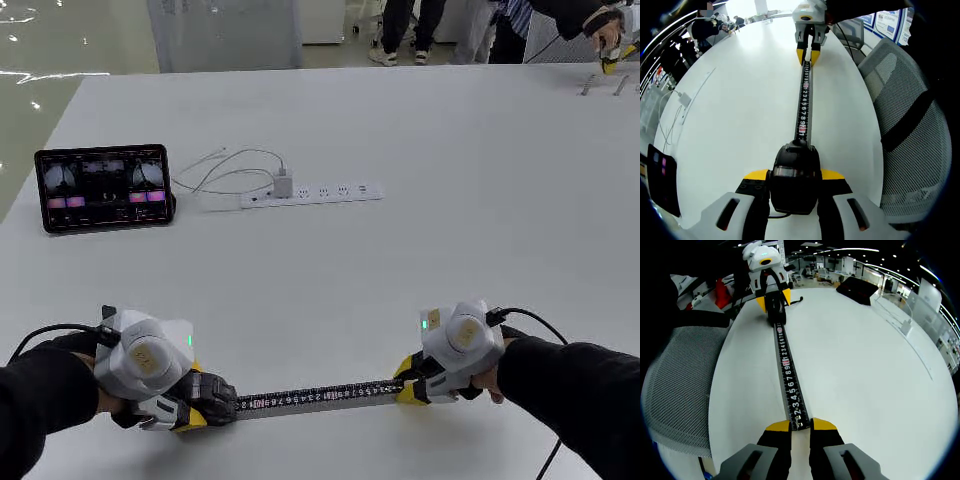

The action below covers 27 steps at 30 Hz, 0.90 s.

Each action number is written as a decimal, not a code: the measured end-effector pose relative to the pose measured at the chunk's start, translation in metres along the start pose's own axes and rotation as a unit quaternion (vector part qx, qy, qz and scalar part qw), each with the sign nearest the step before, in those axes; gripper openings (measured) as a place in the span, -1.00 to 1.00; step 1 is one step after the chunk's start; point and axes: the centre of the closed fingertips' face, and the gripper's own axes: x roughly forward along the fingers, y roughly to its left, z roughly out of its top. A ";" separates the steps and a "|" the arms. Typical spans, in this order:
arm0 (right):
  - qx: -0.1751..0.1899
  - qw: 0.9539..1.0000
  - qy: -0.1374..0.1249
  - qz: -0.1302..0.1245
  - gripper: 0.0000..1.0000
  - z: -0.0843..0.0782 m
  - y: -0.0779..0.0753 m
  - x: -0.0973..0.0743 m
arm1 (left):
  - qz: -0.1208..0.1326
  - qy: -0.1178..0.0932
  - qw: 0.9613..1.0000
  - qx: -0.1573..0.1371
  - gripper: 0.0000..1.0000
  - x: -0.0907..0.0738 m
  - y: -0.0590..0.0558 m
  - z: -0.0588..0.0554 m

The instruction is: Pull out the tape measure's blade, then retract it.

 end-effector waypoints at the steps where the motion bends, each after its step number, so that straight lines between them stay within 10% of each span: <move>1: 0.000 1.000 0.000 -0.001 -0.83 0.000 0.000 0.000 | 0.000 0.000 1.000 0.000 -0.38 0.000 0.000 0.000; 27: -0.004 1.000 0.005 0.000 -0.84 0.000 0.000 0.000 | 0.002 0.001 1.000 -0.001 -0.38 -0.001 -0.001 0.000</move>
